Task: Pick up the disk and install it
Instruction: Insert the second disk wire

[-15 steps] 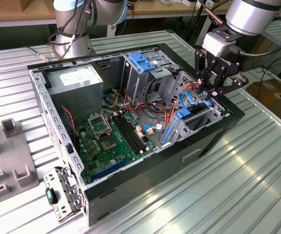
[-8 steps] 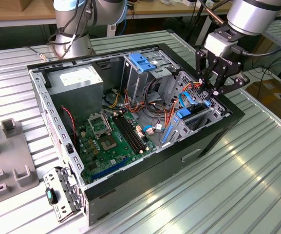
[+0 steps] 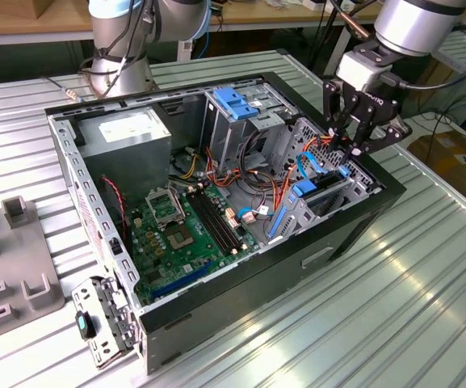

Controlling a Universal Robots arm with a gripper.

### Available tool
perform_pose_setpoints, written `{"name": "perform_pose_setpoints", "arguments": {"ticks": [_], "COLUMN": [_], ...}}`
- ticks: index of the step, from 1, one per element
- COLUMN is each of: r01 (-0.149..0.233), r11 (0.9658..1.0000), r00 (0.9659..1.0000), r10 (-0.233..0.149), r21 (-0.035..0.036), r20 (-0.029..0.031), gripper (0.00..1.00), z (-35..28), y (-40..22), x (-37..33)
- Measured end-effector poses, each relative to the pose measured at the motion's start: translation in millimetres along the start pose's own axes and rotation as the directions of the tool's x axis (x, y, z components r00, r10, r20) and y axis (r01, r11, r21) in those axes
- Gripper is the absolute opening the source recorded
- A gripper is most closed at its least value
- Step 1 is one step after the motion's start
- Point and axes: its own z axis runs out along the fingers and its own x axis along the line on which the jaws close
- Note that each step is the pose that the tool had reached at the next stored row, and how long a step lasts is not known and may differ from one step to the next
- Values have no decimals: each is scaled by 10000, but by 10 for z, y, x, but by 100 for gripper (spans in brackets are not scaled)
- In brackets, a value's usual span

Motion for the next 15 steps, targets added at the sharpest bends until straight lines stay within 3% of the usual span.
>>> {"name": "perform_pose_setpoints", "arguments": {"ticks": [6,11,15], "r01": [15,101,499], "r11": [10000,9999,9988], "r00": [10000,9999,9988], "r10": [-15,-101,-499], "r21": [0,2,8], "r20": [1,6,25], "gripper": [36,36,36], "z": [3,9,10], "y": [-70,-200,-223], "x": [-48,-58,-56]}}
